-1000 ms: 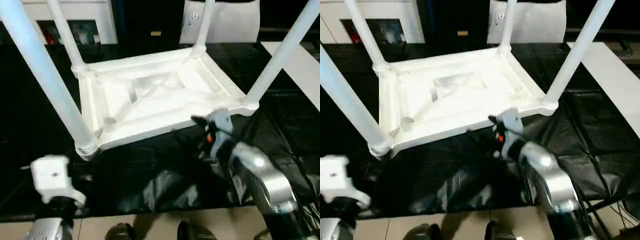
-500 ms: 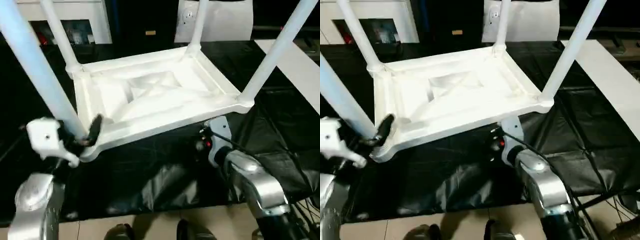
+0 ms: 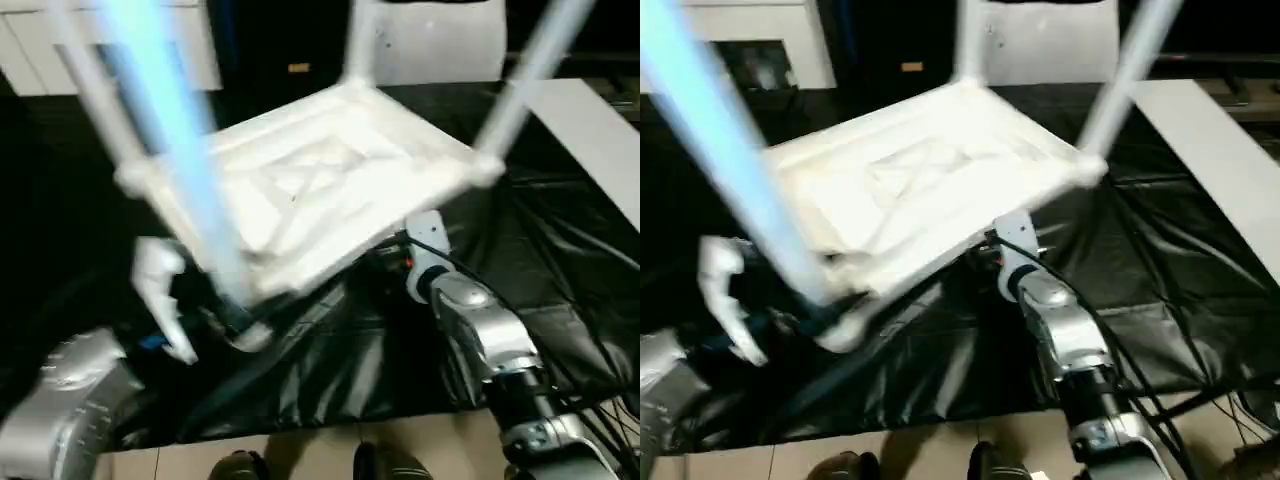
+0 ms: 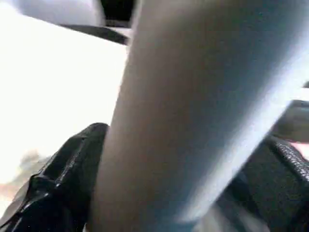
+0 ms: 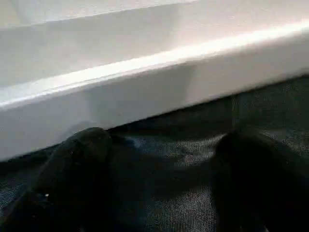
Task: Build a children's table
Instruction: Rotate table base
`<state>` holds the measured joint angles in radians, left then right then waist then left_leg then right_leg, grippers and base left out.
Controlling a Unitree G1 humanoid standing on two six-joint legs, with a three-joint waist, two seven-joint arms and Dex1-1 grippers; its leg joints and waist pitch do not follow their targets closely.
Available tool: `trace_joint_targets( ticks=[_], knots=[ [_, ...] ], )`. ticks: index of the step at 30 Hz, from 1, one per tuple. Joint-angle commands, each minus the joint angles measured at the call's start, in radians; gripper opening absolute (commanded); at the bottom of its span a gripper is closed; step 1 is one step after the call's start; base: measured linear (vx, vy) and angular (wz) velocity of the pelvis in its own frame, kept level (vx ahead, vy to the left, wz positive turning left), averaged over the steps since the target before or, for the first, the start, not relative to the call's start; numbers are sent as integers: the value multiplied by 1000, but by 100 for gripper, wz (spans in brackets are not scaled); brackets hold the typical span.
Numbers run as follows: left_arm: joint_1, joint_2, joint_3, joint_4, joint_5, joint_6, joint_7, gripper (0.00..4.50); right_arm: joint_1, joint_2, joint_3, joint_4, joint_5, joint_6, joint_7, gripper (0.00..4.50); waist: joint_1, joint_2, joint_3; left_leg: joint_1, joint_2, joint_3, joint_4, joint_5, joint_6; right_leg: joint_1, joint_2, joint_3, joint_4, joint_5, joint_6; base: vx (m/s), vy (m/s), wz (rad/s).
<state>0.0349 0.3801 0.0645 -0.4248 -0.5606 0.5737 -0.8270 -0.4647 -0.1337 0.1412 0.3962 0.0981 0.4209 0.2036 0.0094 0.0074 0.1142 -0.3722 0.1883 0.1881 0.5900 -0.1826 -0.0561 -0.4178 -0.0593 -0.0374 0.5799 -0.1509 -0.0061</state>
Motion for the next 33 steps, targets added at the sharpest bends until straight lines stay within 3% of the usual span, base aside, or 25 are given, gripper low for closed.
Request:
trace_joint_targets(
  ticks=[1,6,15,21,24,26,33],
  knots=[
    [5,-19,-96,-53,-38,34,-38,445,-22,31,36,9,10,-18,27,450,2,8,-55,17,31,-21,-89,-379,-52,34,-60,39,-65,-401,-146,0,0,0],
    [-47,-66,-197,-39,-33,37,-32,445,-56,66,47,70,-16,-66,42,450,-11,4,-59,14,29,-18,-82,-340,-37,34,-59,39,-67,-402,-145,0,0,0],
    [-184,-191,-312,67,32,-19,7,445,-70,106,78,107,-36,-110,110,450,-16,0,-65,9,29,-11,-75,-251,-8,45,-57,41,-57,-276,-190,0,0,0],
    [-283,-188,-258,237,172,-137,123,445,-86,105,44,141,-56,-126,39,450,-19,0,-65,11,28,-12,-73,-256,0,46,-58,38,-62,-316,-178,0,0,0],
    [-298,-164,-230,261,190,-159,132,445,-82,88,13,150,-56,-135,15,450,-17,-4,-66,15,30,-10,-72,-250,-2,41,-57,39,-62,-318,-181,0,0,0],
    [-308,-151,-204,274,193,-170,131,445,-69,62,-32,154,-56,-150,8,450,-10,0,-64,17,32,-9,-75,-251,-7,40,-55,38,-59,-303,-185,0,0,0],
    [-258,-121,-216,213,186,-177,117,445,1,-28,-85,72,-38,-156,54,450,2,-4,-64,15,30,-6,-73,-244,6,42,-56,40,-60,-300,-177,0,0,0]
  ],
)
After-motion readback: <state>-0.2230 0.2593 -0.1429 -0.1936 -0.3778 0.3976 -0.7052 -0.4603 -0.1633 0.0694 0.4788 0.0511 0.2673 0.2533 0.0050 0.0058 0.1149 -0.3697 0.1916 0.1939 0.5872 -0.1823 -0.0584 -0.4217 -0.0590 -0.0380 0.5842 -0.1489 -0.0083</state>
